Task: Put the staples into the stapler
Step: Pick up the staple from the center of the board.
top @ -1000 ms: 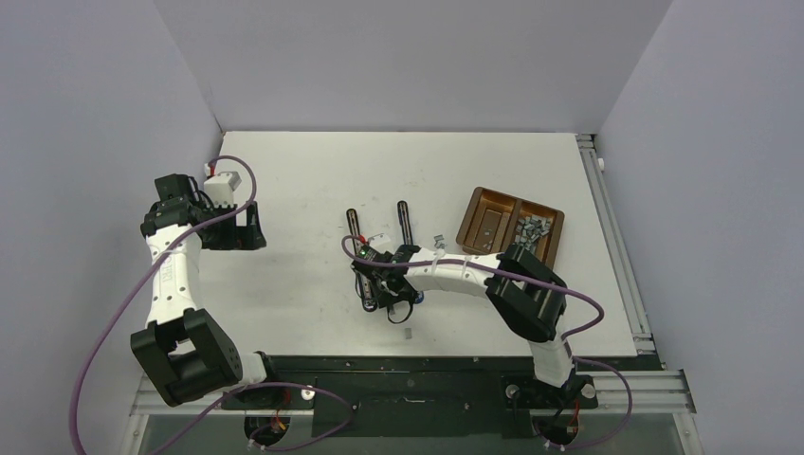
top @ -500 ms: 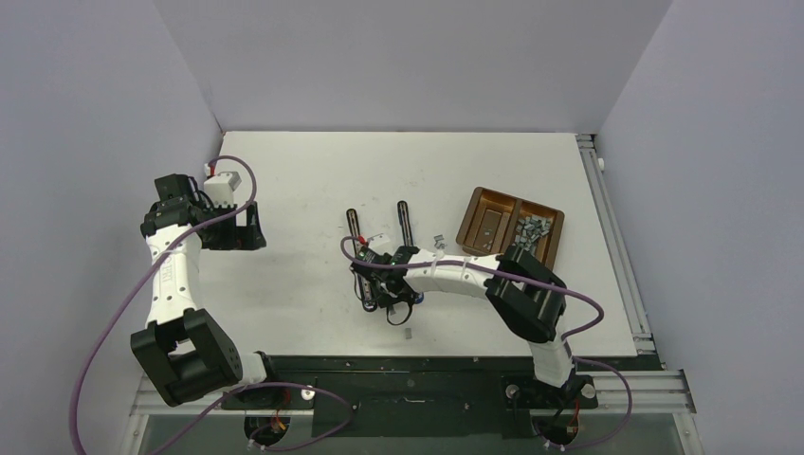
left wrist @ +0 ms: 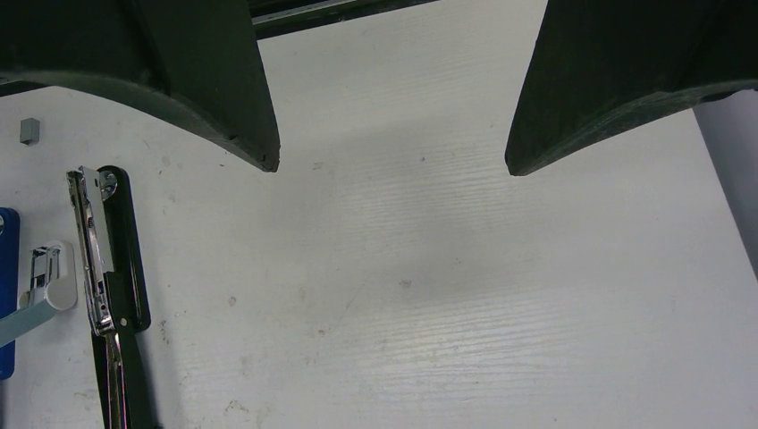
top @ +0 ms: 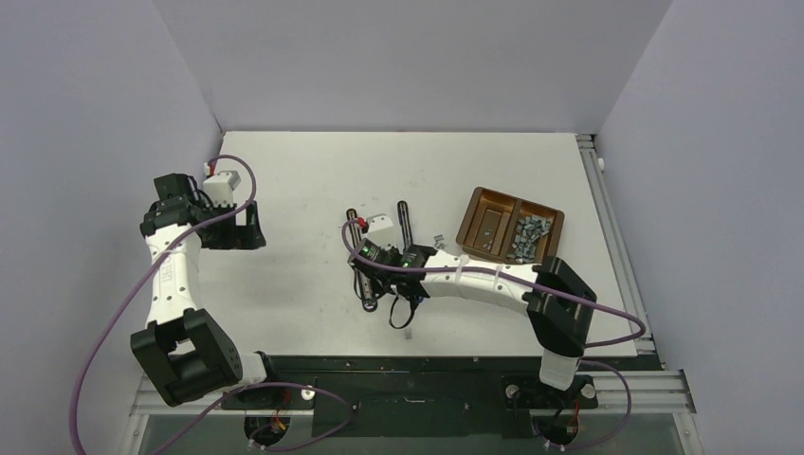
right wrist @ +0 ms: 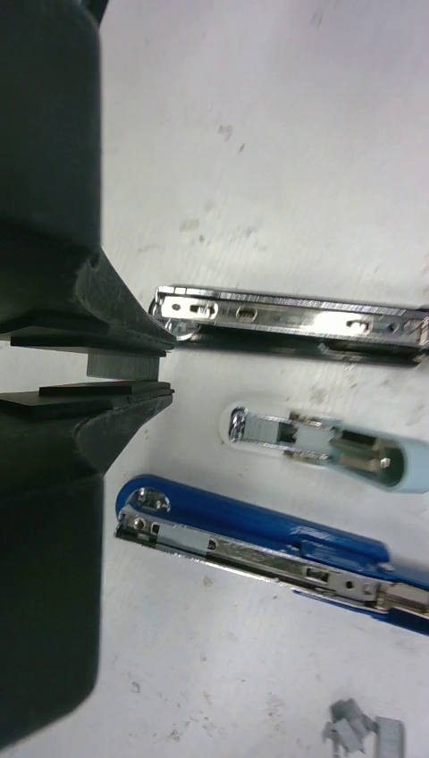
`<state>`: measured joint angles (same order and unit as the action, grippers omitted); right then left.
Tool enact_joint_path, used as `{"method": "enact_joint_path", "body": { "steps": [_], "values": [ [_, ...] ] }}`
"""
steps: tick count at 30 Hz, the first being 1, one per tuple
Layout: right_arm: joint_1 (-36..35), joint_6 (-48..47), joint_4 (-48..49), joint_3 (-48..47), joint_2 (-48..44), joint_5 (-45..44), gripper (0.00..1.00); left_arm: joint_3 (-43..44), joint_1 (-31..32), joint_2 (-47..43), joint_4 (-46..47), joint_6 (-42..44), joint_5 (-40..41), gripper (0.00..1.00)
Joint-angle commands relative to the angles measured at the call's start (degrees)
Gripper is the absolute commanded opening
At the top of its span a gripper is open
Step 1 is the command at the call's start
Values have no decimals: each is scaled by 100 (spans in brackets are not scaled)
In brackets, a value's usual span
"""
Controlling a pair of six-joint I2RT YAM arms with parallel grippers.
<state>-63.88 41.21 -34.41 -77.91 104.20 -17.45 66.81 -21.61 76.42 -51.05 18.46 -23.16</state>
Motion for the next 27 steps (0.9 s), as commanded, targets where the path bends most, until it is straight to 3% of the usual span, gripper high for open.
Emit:
{"method": "enact_joint_path", "body": {
  "steps": [1, 9, 27],
  "values": [
    [-250, 200, 761, 5, -536, -775, 9, 336, -54, -12, 51, 27, -59, 96],
    [-389, 113, 1757, 133, -229, -1102, 9, 300, -54, 29, 120, -16, -61, 96],
    [-437, 153, 2327, 444, 259, -1335, 9, 290, -54, 74, 151, -35, -35, 96]
  ]
}}
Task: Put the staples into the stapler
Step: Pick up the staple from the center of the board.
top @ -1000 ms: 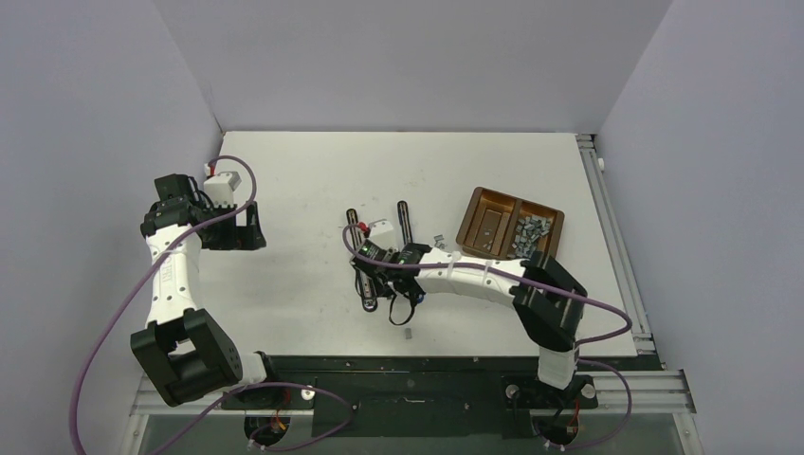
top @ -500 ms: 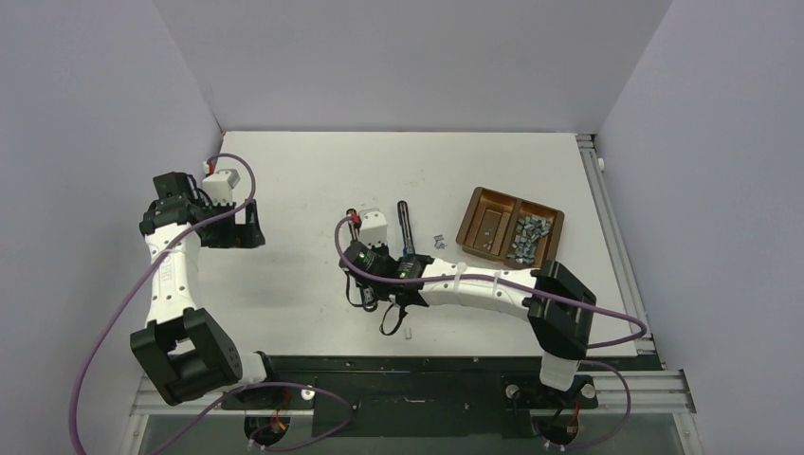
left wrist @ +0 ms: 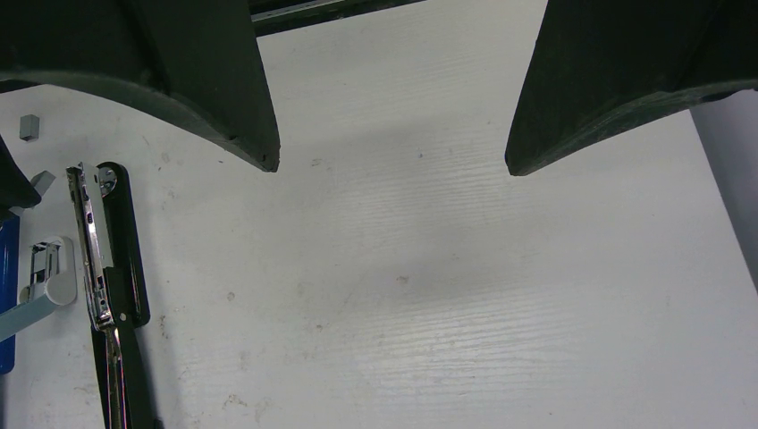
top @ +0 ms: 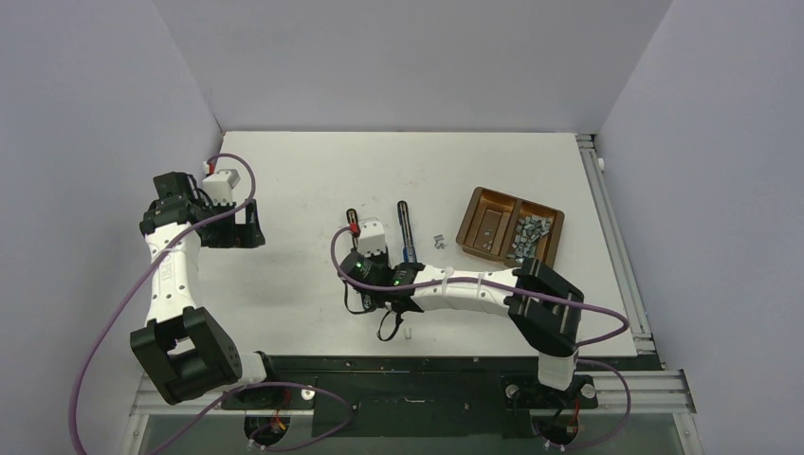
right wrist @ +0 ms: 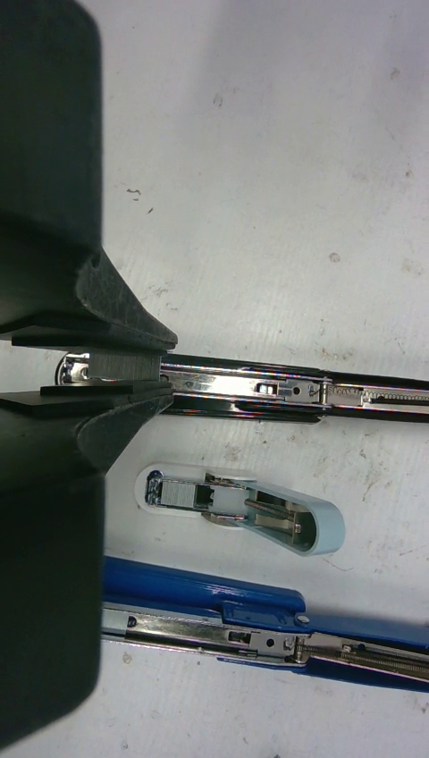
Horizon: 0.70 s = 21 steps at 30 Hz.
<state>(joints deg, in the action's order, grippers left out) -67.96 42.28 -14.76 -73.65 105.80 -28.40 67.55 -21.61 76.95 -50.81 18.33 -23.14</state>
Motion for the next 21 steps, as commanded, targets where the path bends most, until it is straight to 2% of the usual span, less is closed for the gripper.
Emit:
{"method": "enact_joint_path", "body": {
  "steps": [1, 21],
  "values": [
    [-30, 50, 384, 25, 113, -241, 9, 220, -54, 20, 124, -22, -34, 96],
    [-6, 162, 457, 91, 337, -359, 9, 245, -55, 33, 106, -20, -55, 96]
  ]
}}
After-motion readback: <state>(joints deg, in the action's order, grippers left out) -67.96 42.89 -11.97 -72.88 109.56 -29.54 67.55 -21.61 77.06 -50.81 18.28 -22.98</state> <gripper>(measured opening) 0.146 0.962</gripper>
